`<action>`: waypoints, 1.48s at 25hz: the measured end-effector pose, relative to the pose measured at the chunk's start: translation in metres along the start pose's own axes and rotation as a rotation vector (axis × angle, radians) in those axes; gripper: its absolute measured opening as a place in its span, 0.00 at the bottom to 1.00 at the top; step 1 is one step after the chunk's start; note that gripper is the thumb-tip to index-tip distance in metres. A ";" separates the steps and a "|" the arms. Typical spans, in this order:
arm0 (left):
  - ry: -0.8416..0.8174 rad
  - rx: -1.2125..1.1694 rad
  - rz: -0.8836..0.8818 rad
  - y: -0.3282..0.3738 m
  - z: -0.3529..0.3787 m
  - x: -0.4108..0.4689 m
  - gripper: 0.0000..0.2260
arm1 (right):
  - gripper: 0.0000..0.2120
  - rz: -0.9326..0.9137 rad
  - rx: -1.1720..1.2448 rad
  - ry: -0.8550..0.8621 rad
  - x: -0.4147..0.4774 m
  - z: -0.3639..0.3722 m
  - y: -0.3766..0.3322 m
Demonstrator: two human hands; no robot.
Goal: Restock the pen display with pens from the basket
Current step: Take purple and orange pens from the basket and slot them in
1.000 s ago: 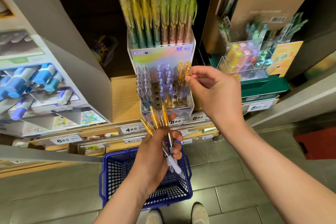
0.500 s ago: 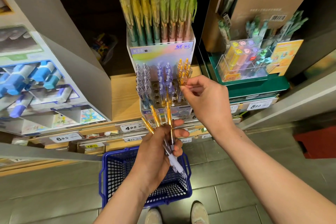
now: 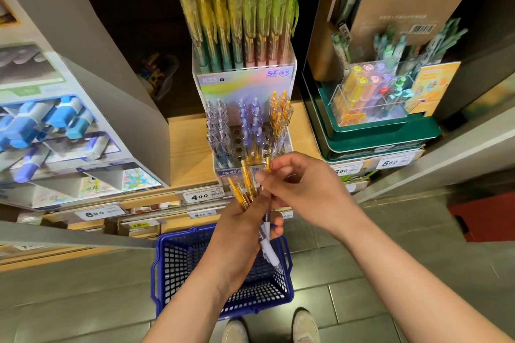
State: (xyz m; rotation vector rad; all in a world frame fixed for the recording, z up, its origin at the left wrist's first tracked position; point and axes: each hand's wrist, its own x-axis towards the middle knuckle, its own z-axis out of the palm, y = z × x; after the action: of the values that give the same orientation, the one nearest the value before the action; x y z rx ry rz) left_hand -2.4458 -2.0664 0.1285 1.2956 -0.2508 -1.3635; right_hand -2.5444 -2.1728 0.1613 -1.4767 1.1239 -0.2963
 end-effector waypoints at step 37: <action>-0.117 -0.297 -0.057 0.000 -0.008 0.008 0.10 | 0.10 -0.560 -0.295 0.460 0.045 -0.025 -0.006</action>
State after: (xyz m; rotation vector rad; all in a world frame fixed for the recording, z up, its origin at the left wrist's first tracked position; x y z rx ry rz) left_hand -2.4373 -2.0687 0.1220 0.9845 -0.0860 -1.4657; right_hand -2.5375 -2.2242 0.1553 -2.0444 1.1184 -0.9284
